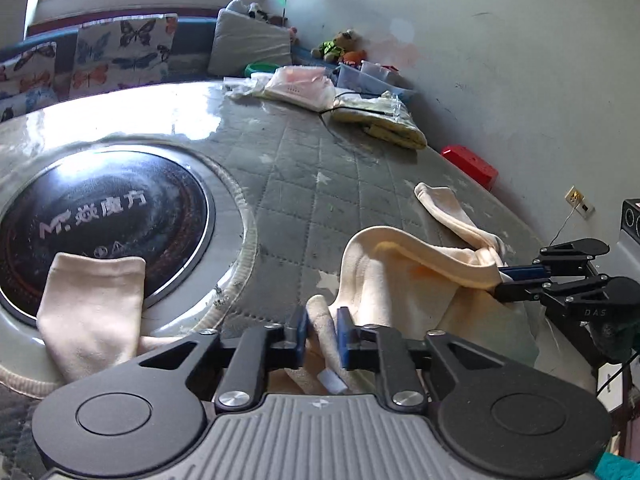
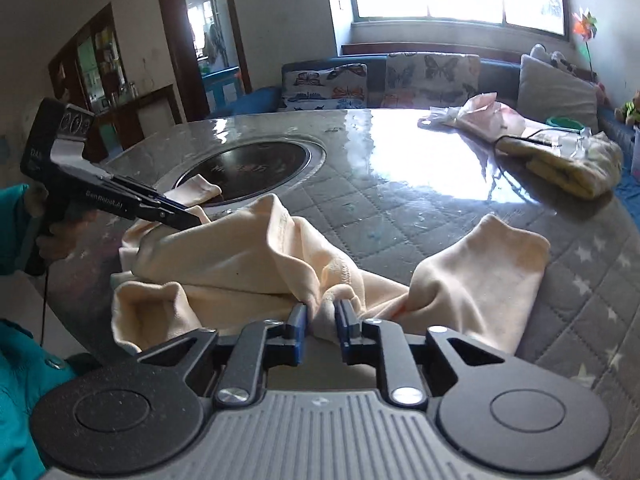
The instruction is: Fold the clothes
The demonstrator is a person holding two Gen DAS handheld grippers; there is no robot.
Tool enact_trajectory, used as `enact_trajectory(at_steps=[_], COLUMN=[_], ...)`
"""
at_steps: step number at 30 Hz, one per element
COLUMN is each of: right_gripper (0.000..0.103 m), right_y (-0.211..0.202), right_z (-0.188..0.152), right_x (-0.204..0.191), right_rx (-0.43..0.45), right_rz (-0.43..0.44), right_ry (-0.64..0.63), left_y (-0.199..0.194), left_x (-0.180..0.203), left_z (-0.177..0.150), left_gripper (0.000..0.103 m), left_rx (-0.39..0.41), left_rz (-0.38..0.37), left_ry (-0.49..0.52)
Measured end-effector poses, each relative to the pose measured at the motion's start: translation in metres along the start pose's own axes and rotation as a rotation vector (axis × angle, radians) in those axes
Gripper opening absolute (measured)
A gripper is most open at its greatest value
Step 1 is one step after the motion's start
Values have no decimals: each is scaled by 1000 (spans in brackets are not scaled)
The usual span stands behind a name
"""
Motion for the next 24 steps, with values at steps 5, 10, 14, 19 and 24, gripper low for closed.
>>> enact_trajectory(at_steps=[5,10,14,19,24], right_gripper=[23,12,10,9,9], right_y=[8,19,28,76,140], right_z=[9,28,69,108,137], right_x=[7,17,30,38,32], right_rx=[-12,0,94,88,84], right_rz=[-17,-97,-148,-147,-118], right_ry=[22,-37,-29,-22,-23], left_y=[-11,-27,-35,-40,-41], left_x=[-5,-16,-34,-69,-123], left_z=[8,24,43,66,78], left_gripper=[9,8,8,8,8], left_rx=[68,164,230,278,257], left_rz=[63,142,217,320,421], left_ry=[27,57,71,81,60])
Point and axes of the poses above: each gripper's, at about its wrist camera, not at the fingertips, and y roughly the way its jaws point, x to its right, z to its top, the point moved 9 cm from there along y, roughly the way its jaws point, and after that the axes turned 7 degrees about x, right-handed, at the moved point
